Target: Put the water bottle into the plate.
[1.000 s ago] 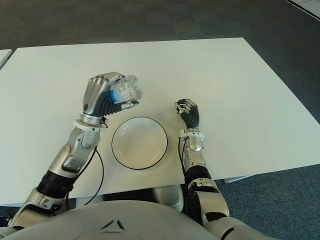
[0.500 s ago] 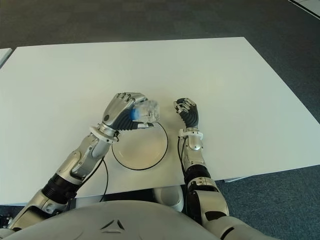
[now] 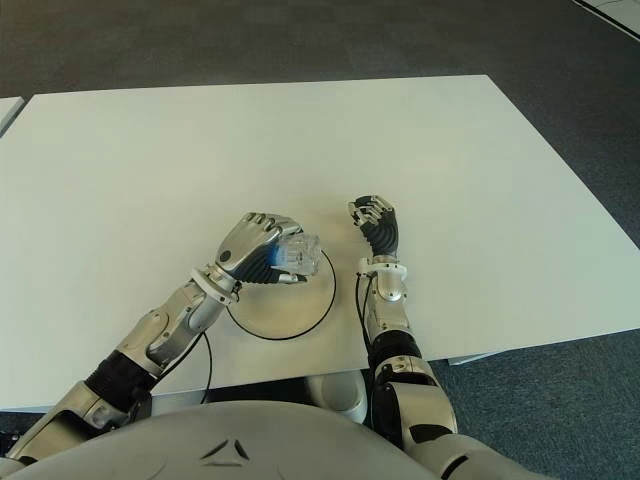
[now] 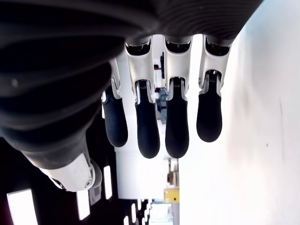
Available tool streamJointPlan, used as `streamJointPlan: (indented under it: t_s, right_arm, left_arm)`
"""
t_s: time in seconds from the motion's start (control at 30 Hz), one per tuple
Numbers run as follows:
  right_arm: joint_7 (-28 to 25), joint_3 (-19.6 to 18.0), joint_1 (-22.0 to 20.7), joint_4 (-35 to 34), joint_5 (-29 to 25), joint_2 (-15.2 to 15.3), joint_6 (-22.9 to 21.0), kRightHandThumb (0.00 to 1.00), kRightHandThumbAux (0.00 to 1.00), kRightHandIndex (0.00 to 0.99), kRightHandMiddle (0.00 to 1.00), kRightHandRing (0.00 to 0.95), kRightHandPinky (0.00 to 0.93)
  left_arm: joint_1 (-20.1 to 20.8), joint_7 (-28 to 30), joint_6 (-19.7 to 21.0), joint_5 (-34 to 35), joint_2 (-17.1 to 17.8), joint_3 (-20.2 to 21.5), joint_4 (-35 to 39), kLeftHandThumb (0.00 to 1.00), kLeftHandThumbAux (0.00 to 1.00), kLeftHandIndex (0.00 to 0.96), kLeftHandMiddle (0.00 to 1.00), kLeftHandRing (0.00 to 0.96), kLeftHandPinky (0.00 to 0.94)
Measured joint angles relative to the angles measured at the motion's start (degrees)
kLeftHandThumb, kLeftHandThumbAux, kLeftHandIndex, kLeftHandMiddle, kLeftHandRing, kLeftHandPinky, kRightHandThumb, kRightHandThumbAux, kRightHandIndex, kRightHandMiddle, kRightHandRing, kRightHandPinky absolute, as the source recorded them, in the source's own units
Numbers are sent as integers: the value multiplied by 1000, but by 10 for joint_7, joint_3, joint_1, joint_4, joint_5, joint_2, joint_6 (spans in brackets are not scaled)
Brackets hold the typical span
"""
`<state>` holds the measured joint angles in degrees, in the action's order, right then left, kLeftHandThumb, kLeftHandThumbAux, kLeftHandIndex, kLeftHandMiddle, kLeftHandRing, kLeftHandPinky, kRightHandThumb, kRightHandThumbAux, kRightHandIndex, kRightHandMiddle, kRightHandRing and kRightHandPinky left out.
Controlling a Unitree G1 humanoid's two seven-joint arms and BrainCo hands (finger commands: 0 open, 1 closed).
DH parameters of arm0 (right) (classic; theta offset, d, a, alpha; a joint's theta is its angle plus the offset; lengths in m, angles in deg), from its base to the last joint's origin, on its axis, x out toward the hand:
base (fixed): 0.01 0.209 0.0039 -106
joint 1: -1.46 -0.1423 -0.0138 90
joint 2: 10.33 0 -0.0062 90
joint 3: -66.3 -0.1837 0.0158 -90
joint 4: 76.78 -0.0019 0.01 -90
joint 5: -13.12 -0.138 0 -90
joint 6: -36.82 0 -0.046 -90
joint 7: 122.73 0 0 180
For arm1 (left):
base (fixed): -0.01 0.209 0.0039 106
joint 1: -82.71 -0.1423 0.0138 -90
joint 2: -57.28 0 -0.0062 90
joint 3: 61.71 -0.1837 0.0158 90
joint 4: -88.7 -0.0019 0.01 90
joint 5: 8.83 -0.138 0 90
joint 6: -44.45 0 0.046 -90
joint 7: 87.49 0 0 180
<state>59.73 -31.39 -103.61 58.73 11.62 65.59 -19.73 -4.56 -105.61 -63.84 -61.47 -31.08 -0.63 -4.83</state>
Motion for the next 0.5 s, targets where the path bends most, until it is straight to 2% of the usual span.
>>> streamJointPlan:
  t_s: [0.2, 0.5]
  right_arm:
    - [0, -1, 0, 0, 0, -3, 0, 710, 729, 430, 486, 505, 548]
    - [7, -2, 0, 1, 0, -5, 0, 711, 729, 430, 486, 505, 551]
  left_arm:
    - [-9, 29, 9, 9, -2, -8, -6, 745, 698, 443, 887, 885, 883]
    - [-24, 115, 45, 42, -3, -9, -5, 745, 698, 443, 872, 868, 840]
